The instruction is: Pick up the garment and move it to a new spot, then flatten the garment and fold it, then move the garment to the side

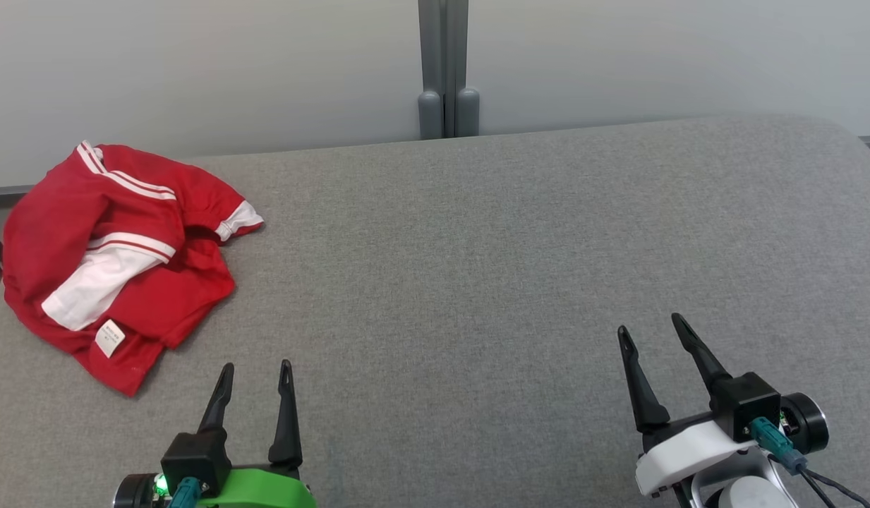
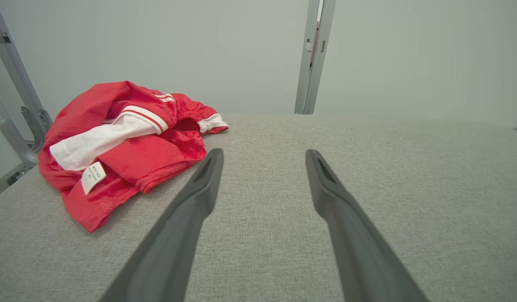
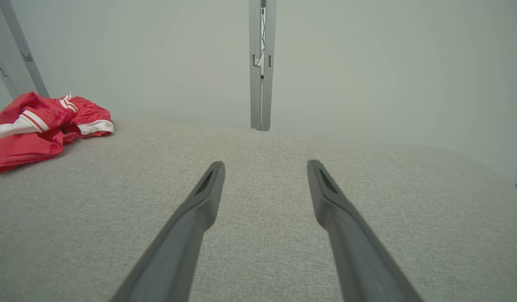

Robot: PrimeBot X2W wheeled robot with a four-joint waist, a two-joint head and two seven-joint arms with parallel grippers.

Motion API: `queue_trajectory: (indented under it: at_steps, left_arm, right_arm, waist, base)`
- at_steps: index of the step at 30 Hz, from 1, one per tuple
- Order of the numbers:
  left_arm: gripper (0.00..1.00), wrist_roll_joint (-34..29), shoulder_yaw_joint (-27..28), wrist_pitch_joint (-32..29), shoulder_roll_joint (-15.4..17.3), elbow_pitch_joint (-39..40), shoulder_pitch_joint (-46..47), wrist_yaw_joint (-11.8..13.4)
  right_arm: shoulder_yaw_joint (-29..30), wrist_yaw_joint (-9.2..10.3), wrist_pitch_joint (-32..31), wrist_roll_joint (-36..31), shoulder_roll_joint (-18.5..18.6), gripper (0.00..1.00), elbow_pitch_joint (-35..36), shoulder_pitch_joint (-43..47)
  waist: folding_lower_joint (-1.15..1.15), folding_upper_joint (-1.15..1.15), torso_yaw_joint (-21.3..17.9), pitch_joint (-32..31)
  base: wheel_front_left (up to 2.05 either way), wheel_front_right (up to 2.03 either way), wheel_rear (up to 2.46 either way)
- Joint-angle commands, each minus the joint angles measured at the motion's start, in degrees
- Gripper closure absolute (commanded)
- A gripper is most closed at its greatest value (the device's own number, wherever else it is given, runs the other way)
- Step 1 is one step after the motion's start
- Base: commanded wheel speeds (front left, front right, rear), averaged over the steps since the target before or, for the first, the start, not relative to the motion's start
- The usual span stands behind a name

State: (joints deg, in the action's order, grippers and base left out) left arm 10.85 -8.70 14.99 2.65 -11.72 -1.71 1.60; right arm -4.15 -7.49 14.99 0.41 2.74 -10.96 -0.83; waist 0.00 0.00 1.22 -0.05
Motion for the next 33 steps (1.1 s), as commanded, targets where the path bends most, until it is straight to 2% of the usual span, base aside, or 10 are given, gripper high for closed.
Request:
queue_trajectory:
  at_steps: [1,21,26,33]
  left_arm:
    - [0.00,-0.3,0.0,0.3,0.4,-0.2,-0.6,0.3]
    - [0.00,0.5,-0.3,0.2,0.4,-1.0,-0.6,0.2]
    - [0.00,0.2,-0.7,0.2,0.4,-0.6,0.1,0.2]
    - [0.00,-0.6,0.3,0.2,0.4,-0.2,-0.7,0.3]
  right_arm:
    - [0.0,0.00,0.3,-0.3,0.3,0.00,-0.1,0.5]
    - [0.6,0.00,0.3,0.6,0.2,0.00,0.0,1.4]
    - [1.2,0.00,0.2,0.2,0.2,0.00,0.3,2.0]
    - [0.5,0.00,0.2,1.1,0.2,0.00,0.5,2.1]
  waist:
    - [0.00,0.00,0.0,-0.1]
    - [0.00,0.00,1.2,-0.5]
    - [0.00,0.00,5.1,-0.5]
    - [0.00,0.00,14.3,-0.5]
  base:
    - [0.00,0.00,0.00]
    - [0.00,0.00,0.00]
    - [0.00,0.00,0.00]
    - [0.00,0.00,0.00]
